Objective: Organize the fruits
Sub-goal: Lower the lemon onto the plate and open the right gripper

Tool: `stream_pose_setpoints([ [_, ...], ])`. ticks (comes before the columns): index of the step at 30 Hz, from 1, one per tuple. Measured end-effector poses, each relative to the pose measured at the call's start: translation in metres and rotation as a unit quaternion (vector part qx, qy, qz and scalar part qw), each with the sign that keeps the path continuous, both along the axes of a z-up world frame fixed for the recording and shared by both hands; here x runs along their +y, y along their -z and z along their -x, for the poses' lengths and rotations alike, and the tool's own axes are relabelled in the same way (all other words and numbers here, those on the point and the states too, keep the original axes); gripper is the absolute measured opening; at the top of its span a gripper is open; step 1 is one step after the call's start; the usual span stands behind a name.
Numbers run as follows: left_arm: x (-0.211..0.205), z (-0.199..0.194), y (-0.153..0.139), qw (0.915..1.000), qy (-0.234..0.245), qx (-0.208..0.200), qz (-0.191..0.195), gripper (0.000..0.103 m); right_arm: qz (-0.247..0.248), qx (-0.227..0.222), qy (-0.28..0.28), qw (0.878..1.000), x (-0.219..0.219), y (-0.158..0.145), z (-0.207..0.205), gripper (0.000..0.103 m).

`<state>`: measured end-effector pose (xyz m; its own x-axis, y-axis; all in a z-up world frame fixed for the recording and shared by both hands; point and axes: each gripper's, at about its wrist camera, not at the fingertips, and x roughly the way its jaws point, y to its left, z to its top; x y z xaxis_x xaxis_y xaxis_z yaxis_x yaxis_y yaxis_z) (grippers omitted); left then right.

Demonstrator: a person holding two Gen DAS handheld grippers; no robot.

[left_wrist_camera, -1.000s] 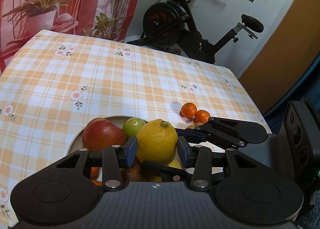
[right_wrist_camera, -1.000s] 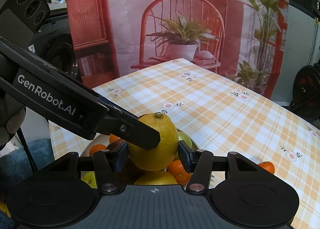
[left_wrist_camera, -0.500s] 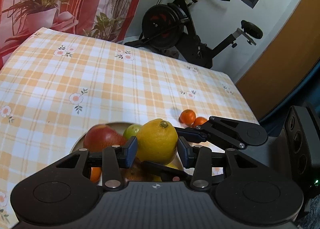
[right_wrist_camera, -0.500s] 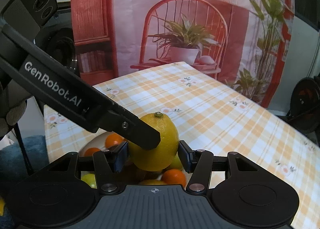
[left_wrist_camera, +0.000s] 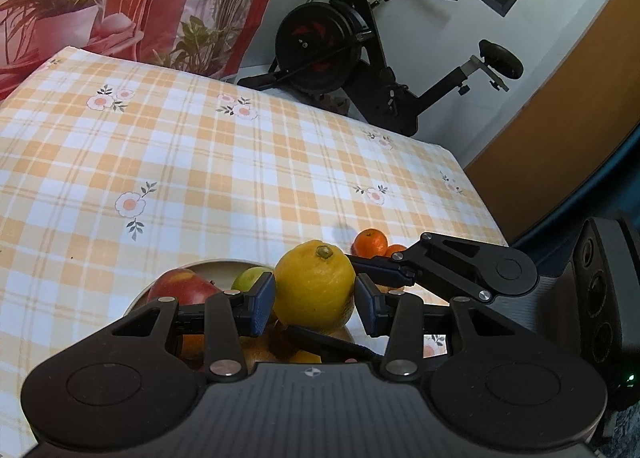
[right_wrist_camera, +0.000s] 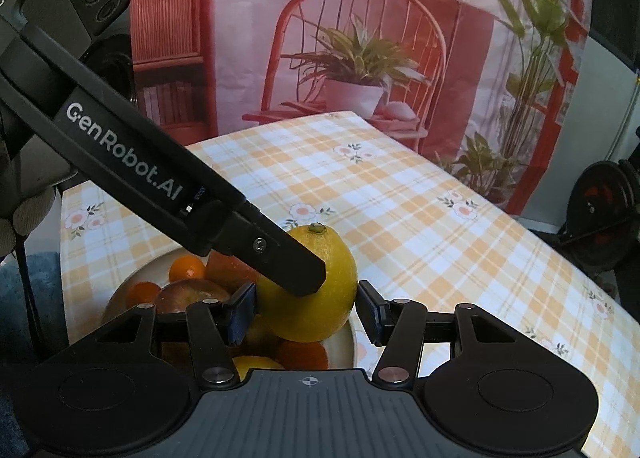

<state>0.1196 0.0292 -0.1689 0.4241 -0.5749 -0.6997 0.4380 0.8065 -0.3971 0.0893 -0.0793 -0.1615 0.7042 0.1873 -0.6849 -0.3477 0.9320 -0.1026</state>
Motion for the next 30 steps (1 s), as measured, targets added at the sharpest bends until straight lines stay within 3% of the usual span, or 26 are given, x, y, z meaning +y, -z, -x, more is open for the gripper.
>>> stream_pose_setpoints([
  [13, 0.025, 0.01, -0.005, 0.9994, -0.031, -0.011, -0.008, 0.045, 0.026, 0.031, -0.034, 0.999, 0.016, 0.004, -0.001, 0.051],
  [30, 0.038, 0.024, -0.017, 0.9924, -0.087, -0.059, -0.064, 0.046, -0.013, 0.013, -0.01, 1.0, 0.007, -0.002, 0.009, 0.052],
])
